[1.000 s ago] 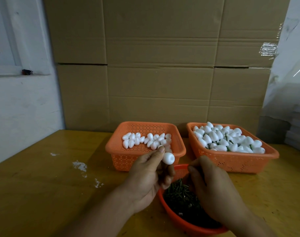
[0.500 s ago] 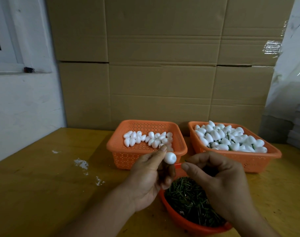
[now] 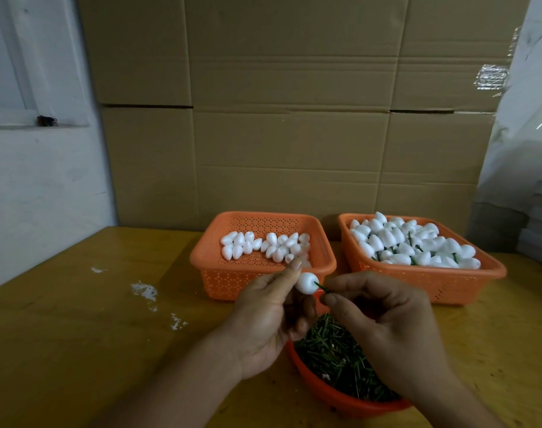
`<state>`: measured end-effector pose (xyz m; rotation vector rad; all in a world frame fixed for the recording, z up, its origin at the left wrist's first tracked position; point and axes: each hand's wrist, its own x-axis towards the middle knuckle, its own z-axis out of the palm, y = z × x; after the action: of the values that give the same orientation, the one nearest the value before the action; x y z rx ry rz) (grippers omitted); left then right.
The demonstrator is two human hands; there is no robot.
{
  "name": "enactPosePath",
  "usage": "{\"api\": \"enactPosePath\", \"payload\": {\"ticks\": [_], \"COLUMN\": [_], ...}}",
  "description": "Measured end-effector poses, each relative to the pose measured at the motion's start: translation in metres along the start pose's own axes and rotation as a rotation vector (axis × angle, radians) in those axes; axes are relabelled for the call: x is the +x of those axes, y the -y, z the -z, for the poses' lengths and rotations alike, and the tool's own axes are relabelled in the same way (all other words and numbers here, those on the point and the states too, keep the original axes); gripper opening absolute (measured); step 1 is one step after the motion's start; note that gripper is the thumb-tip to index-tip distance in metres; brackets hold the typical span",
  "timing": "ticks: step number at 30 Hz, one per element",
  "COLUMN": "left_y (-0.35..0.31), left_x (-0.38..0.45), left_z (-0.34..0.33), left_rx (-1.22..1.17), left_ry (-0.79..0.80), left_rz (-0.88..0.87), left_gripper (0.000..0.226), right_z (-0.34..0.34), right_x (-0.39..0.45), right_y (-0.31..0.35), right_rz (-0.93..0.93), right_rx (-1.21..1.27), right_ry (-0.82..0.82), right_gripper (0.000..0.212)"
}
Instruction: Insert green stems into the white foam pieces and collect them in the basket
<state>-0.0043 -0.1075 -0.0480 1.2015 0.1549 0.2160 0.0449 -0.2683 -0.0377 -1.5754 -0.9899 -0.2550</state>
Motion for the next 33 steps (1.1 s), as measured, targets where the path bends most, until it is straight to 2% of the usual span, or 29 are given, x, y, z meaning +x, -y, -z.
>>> {"api": "enactPosePath", "payload": {"ticks": [21,33], "left_y": [-0.0003,0.0004], "left_x": [-0.0017,-0.0025], "left_z": [0.0005,0.0008], "left_rx": [0.022,0.047], "left_ry": [0.031,0.049], "left_rz": [-0.004,-0.019], "left_gripper": [0.038,0.04], "right_z": [0.0019,0.0009], "right_x": [-0.0013,-0.0026], "right_y": [-0.0051,-0.0022], "right_rz": [0.059,0.096], "right_rx": [-0.189,-0.246], "right_ry": [0.001,0.006], "right_gripper": [0.019,0.025]}}
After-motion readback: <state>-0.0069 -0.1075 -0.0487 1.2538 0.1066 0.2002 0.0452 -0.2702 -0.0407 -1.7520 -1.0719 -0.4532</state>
